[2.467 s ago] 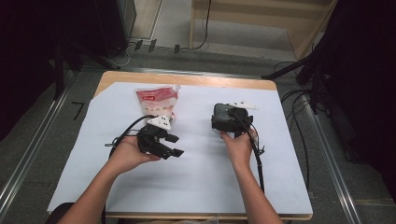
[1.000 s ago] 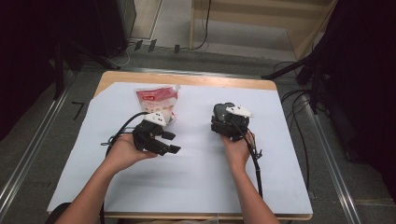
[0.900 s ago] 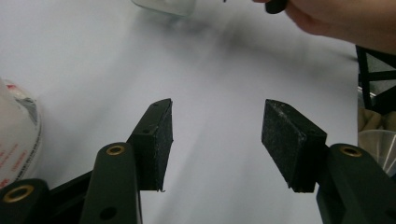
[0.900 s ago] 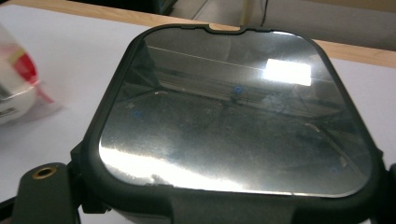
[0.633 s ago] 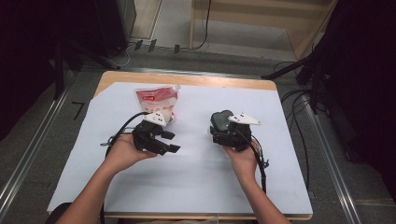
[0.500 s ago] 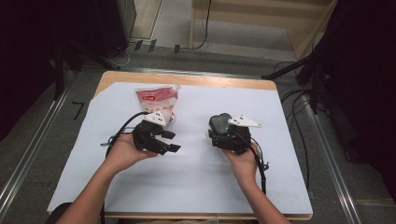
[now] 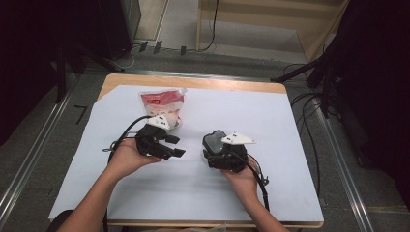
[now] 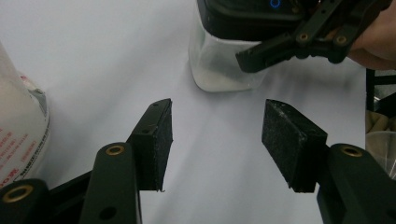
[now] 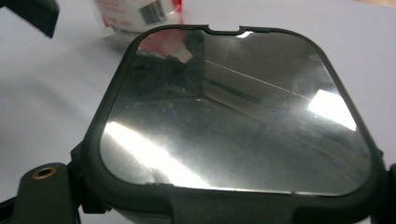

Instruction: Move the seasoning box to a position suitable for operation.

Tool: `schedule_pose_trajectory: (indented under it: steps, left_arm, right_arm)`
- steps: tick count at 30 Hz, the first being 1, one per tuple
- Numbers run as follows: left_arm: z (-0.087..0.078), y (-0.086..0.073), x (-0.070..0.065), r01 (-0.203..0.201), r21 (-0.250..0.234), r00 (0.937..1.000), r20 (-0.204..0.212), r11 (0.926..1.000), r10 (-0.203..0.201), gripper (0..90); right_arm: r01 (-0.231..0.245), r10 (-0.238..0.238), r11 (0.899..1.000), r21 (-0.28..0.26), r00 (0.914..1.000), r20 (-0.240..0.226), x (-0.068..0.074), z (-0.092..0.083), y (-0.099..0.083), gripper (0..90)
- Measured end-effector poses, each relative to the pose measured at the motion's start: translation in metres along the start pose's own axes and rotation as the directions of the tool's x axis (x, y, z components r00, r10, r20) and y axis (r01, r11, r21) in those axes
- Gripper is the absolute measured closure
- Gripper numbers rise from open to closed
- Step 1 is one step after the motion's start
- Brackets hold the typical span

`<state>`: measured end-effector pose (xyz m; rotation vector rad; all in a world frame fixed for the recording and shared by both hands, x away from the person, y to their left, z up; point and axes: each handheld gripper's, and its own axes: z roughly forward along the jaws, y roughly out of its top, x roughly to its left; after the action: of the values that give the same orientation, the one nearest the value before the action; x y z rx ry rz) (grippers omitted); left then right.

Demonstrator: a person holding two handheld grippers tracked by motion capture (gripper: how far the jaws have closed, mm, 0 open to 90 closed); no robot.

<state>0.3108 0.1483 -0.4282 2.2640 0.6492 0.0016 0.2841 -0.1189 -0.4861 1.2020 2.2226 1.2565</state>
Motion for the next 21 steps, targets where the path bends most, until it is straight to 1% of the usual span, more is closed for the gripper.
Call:
schedule_pose_trajectory:
  steps: [2, 3, 4, 6, 7, 8, 9, 11, 16, 17, 21]
  left_arm:
    - [-0.001, 0.000, 0.000, -0.001, 0.005, 1.0000, -0.001, 1.0000, 0.001, 44.3]
    - [0.000, 0.000, 0.000, 0.002, -0.003, 1.0000, 0.002, 1.0000, -0.002, 44.3]
    - [0.000, 0.000, 0.001, -0.001, 0.003, 1.0000, 0.003, 1.0000, 0.001, 44.3]
    - [0.000, 0.000, 0.002, -0.002, 0.007, 1.0000, 0.002, 1.0000, 0.002, 44.3]
    - [0.000, 0.000, 0.002, -0.002, 0.014, 1.0000, -0.004, 0.9999, 0.002, 44.3]
    - [0.001, -0.001, 0.002, 0.001, 0.011, 1.0000, 0.000, 0.9999, -0.001, 44.3]
    - [0.002, -0.001, 0.002, 0.004, 0.008, 1.0000, 0.001, 1.0000, -0.004, 44.3]
    - [0.002, -0.001, 0.002, 0.003, 0.012, 1.0000, -0.004, 0.9999, -0.003, 44.3]
    - [0.003, -0.001, 0.002, 0.001, 0.015, 1.0000, -0.005, 0.9999, -0.001, 44.2]
    - [0.003, -0.001, 0.001, -0.002, 0.015, 1.0000, -0.006, 0.9999, 0.002, 44.2]
    - [0.002, -0.001, 0.001, -0.005, 0.010, 1.0000, -0.003, 0.9999, 0.005, 44.1]
  right_arm:
    - [0.008, -0.008, 1.000, 0.005, 0.9999, -0.009, 0.005, 0.002, -0.001, 16.1]
    - [0.014, -0.014, 1.000, 0.004, 0.9998, -0.014, 0.007, 0.003, -0.002, 16.1]
    - [0.029, -0.029, 1.000, 0.005, 0.9995, -0.014, 0.010, 0.005, -0.002, 16.1]
    - [0.037, -0.037, 0.999, 0.006, 0.9992, -0.016, 0.011, 0.005, -0.003, 16.1]
    - [0.042, -0.042, 0.999, 0.012, 0.9988, -0.025, 0.014, 0.009, -0.004, 16.1]
    - [0.042, -0.042, 0.999, 0.012, 0.9988, -0.025, 0.014, 0.009, -0.004, 16.1]
    - [0.064, -0.064, 0.998, 0.008, 0.9978, -0.020, 0.017, 0.011, -0.005, 16.1]
    - [0.070, -0.070, 0.997, 0.005, 0.9973, -0.019, 0.018, 0.011, -0.005, 16.1]
    - [0.087, -0.087, 0.996, -0.023, 0.9962, 0.006, 0.022, 0.011, -0.011, 15.9]
    - [0.081, -0.080, 0.996, -0.026, 0.9967, 0.011, 0.023, 0.011, -0.013, 15.9]
    - [0.088, -0.087, 0.996, -0.023, 0.9961, 0.014, 0.024, 0.011, -0.013, 15.7]
